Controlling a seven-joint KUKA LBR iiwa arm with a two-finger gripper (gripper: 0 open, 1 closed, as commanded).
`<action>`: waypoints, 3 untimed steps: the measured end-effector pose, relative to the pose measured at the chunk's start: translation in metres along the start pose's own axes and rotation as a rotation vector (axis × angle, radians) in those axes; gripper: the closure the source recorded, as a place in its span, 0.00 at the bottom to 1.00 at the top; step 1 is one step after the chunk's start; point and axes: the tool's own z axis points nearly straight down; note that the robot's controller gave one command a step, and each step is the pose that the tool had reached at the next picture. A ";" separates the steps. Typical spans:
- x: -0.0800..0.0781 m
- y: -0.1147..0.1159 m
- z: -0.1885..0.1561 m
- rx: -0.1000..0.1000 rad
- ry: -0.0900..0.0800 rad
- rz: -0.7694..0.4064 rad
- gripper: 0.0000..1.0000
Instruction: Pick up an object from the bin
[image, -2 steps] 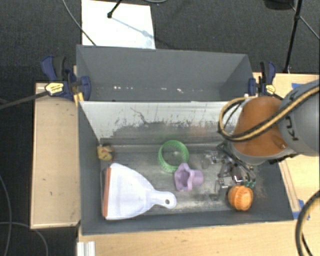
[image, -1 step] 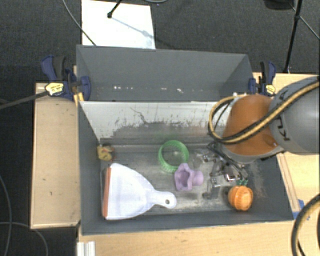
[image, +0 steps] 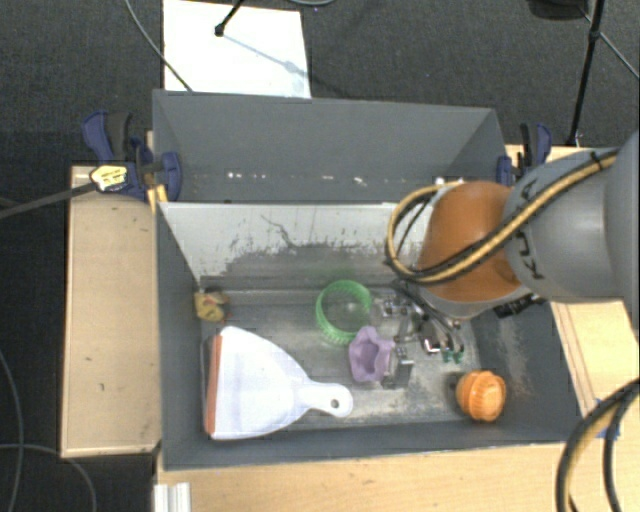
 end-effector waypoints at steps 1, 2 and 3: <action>-0.006 0.046 0.015 -0.001 0.000 -0.004 1.00; -0.006 0.046 0.015 -0.001 0.000 -0.004 1.00; -0.040 0.034 -0.102 0.000 0.001 0.013 1.00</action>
Offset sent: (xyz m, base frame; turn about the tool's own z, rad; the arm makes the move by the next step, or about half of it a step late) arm 0.0000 0.0000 0.0000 0.0000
